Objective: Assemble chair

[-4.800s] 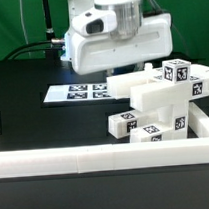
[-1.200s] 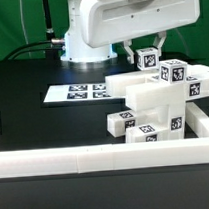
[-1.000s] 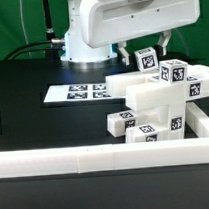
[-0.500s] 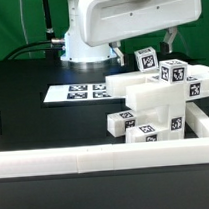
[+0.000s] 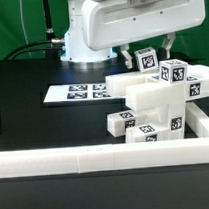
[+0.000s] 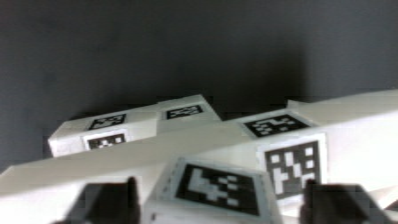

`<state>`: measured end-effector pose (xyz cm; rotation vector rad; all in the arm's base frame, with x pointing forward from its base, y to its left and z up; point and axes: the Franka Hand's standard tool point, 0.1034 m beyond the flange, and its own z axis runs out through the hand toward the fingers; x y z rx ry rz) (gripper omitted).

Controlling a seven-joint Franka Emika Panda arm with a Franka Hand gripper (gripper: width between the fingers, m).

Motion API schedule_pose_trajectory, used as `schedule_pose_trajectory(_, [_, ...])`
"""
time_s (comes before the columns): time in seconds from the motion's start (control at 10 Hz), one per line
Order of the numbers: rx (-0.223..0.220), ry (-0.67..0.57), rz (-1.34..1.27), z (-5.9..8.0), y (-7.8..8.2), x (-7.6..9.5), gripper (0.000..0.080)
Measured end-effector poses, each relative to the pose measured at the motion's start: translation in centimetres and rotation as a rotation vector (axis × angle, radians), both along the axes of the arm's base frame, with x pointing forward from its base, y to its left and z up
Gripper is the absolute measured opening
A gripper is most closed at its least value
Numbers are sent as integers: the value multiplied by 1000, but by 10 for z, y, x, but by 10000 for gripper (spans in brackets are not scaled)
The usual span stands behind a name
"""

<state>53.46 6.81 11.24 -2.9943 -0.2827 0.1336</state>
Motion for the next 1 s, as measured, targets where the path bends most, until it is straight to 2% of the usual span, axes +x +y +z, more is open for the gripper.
schedule_pose_trajectory(0.1, [0, 0, -1, 0, 0, 0, 328])
schedule_pose_trajectory(0.2, [0, 0, -1, 0, 0, 0, 265])
schedule_pose_trajectory(0.6, [-3, 4, -35, 0, -1, 0, 265])
schedule_pose_trajectory(1.0, [-31, 40, -320, 0, 0, 0, 265])
